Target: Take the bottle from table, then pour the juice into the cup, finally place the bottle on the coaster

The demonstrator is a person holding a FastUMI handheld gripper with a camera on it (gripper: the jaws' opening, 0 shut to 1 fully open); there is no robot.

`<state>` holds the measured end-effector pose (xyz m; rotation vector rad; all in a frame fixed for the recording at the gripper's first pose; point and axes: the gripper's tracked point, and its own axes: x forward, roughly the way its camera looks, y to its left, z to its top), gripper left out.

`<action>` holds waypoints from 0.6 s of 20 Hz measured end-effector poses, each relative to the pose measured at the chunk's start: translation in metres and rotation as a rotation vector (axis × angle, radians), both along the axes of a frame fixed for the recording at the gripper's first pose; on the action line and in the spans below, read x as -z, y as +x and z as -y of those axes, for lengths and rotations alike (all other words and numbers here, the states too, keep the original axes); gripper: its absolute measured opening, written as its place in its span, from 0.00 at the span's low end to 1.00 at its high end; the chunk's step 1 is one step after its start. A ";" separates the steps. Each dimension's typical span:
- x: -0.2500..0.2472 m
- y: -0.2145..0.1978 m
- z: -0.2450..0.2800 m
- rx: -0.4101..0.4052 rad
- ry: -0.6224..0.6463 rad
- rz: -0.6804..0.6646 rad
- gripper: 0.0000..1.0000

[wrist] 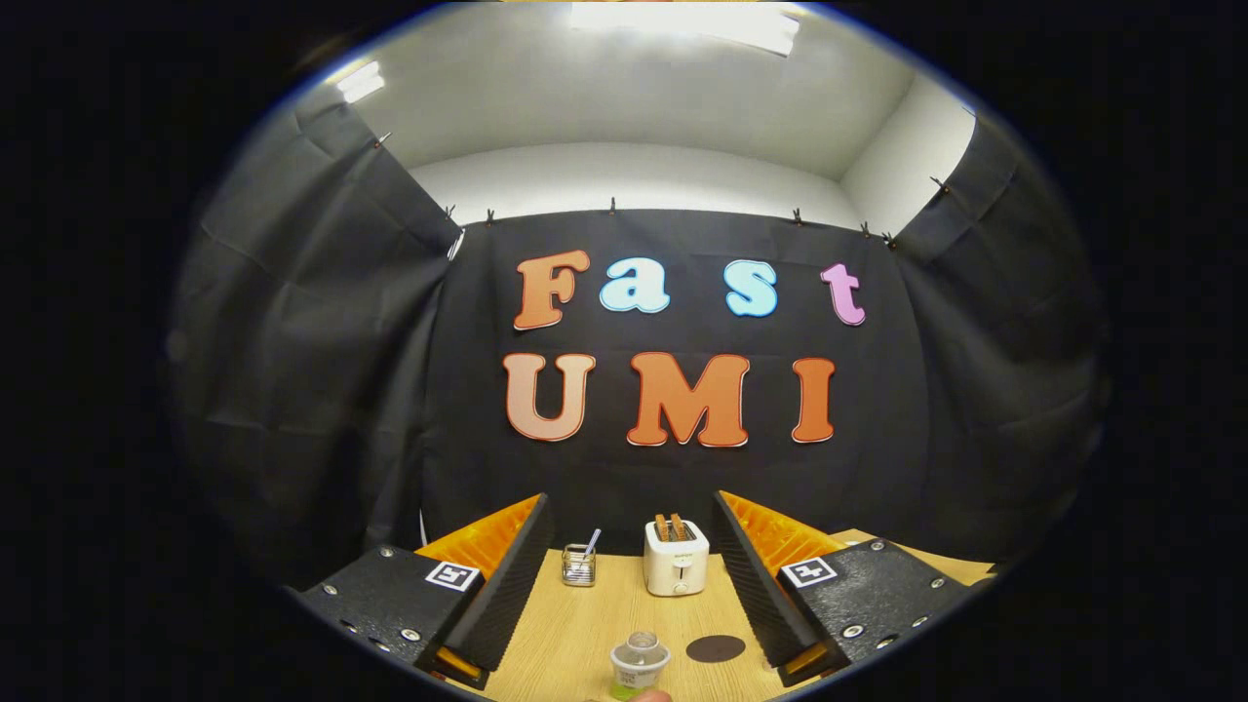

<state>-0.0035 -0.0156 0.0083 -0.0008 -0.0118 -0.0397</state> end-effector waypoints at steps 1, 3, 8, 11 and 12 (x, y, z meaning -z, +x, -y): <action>-0.002 0.000 0.001 0.003 0.001 0.006 0.96; 0.000 -0.001 0.005 0.014 0.003 0.007 0.96; 0.004 -0.001 0.003 0.011 -0.004 -0.005 0.97; 0.005 -0.001 0.003 0.020 -0.017 -0.006 0.97; 0.007 0.000 0.004 0.023 -0.021 -0.011 0.97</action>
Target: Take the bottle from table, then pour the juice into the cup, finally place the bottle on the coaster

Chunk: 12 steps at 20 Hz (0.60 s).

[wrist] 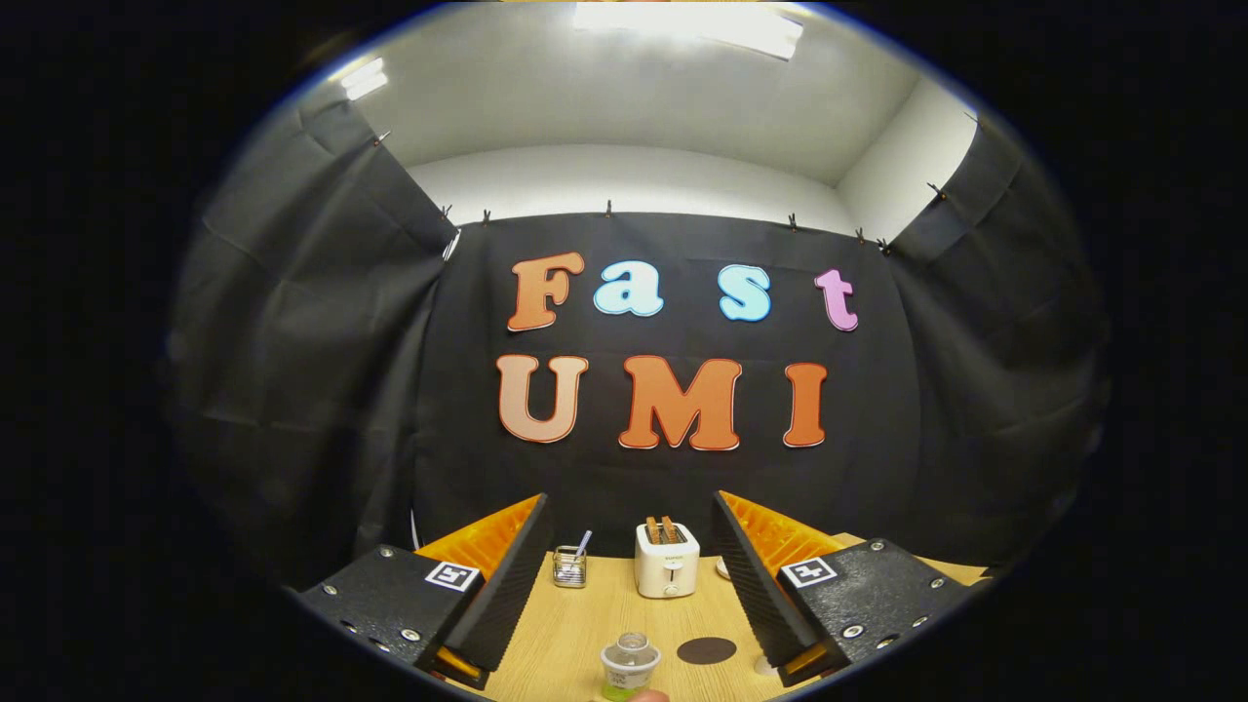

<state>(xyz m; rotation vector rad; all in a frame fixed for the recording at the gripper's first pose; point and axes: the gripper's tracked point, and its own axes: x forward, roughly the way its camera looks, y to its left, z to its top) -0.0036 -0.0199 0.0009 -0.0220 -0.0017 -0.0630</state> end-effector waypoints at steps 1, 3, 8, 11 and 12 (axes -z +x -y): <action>0.002 0.000 -0.001 -0.001 -0.001 -0.006 0.97; 0.009 0.001 0.001 0.008 0.002 -0.021 0.97; 0.026 0.002 0.006 0.055 0.028 -0.031 0.97; 0.045 0.006 0.006 0.082 -0.062 -0.057 0.97; 0.050 0.005 0.004 0.086 -0.089 -0.062 0.97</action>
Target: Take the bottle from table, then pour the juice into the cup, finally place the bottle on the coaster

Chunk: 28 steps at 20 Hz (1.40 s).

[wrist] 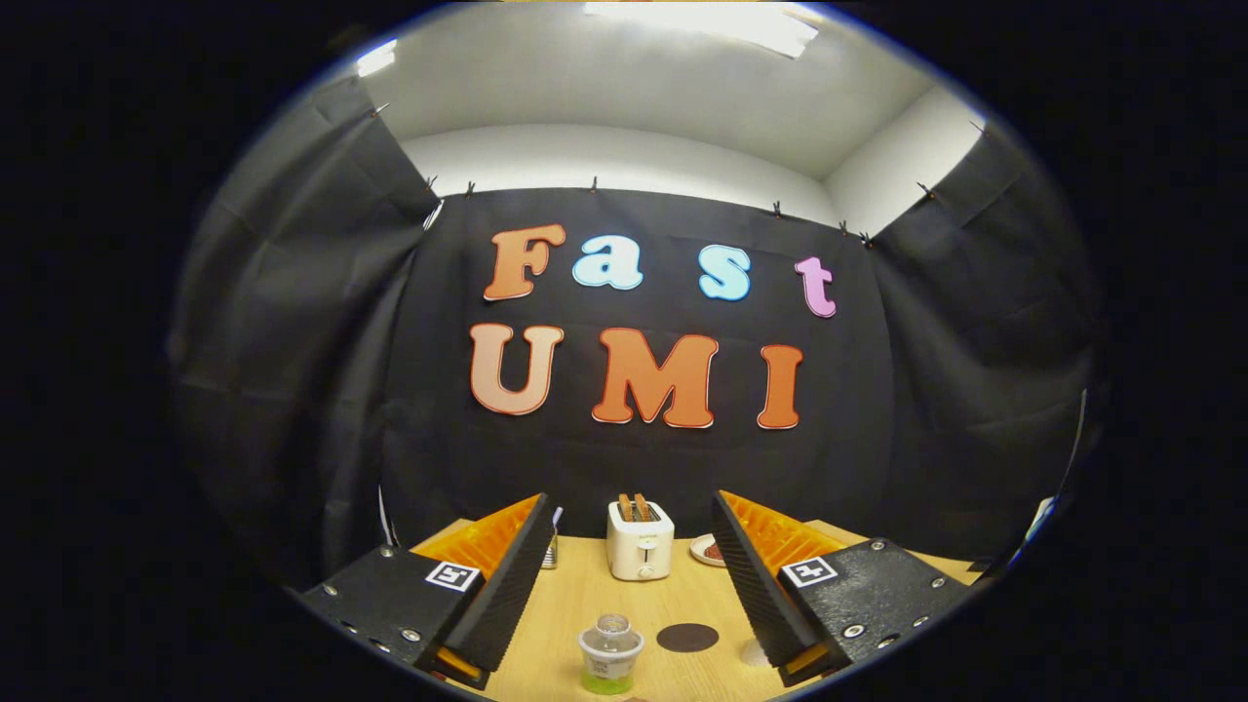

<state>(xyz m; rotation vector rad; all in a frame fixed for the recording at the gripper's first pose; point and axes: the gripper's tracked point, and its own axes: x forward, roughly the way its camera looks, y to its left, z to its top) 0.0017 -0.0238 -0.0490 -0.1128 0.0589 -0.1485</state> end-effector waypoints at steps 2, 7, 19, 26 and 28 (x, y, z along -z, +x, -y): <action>0.021 -0.002 0.001 0.022 0.013 -0.032 0.97; 0.078 -0.007 0.005 0.041 0.084 -0.116 0.97; 0.184 -0.013 -0.001 0.060 0.083 -0.231 0.98; 0.247 -0.010 -0.003 0.061 0.131 -0.360 0.98; 0.262 -0.008 -0.005 0.054 0.161 -0.378 0.98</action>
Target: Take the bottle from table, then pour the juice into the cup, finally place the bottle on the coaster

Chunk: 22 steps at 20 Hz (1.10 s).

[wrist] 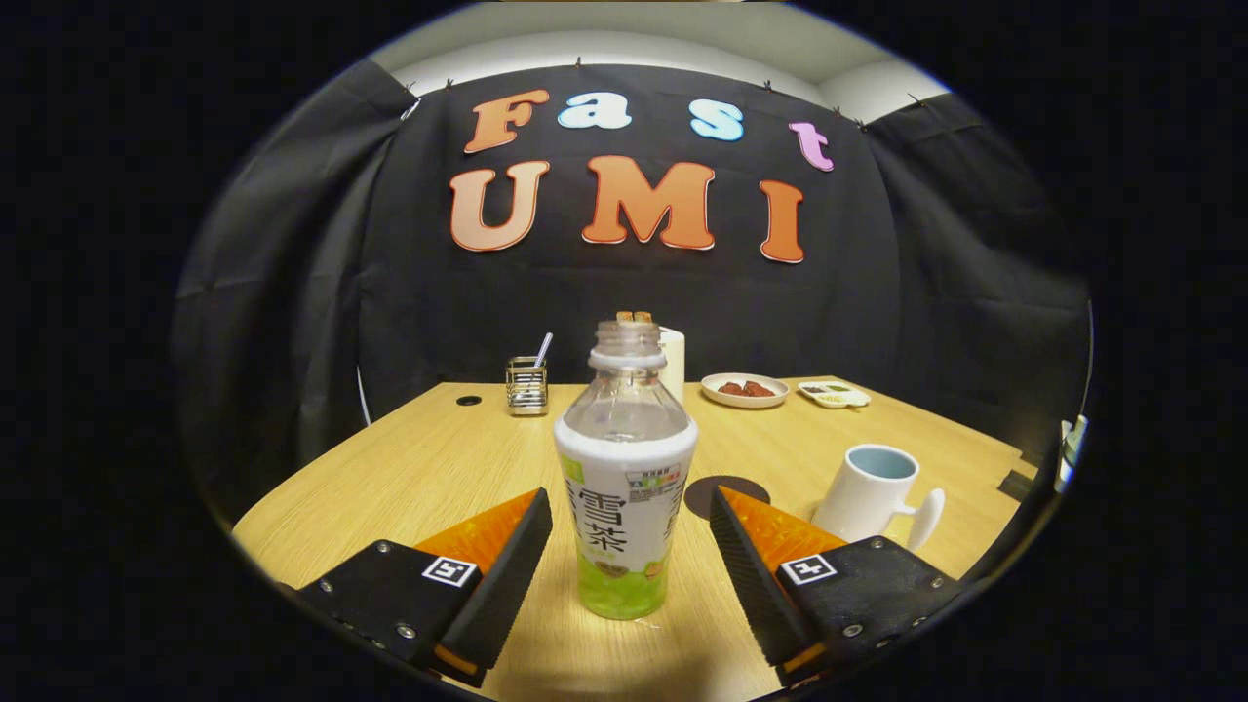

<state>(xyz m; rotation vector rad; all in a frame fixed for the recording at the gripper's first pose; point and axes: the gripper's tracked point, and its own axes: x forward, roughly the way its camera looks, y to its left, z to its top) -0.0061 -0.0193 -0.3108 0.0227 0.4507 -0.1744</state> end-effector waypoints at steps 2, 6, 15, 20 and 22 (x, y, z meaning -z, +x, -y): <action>0.018 0.000 0.003 0.006 0.006 -0.043 0.95; 0.024 0.004 -0.005 -0.033 0.023 -0.041 0.77; 0.012 0.013 -0.006 -0.037 0.120 -0.001 0.57; -0.014 0.031 -0.001 -0.012 0.308 0.079 0.57; -0.020 0.036 0.004 0.004 0.380 0.100 0.57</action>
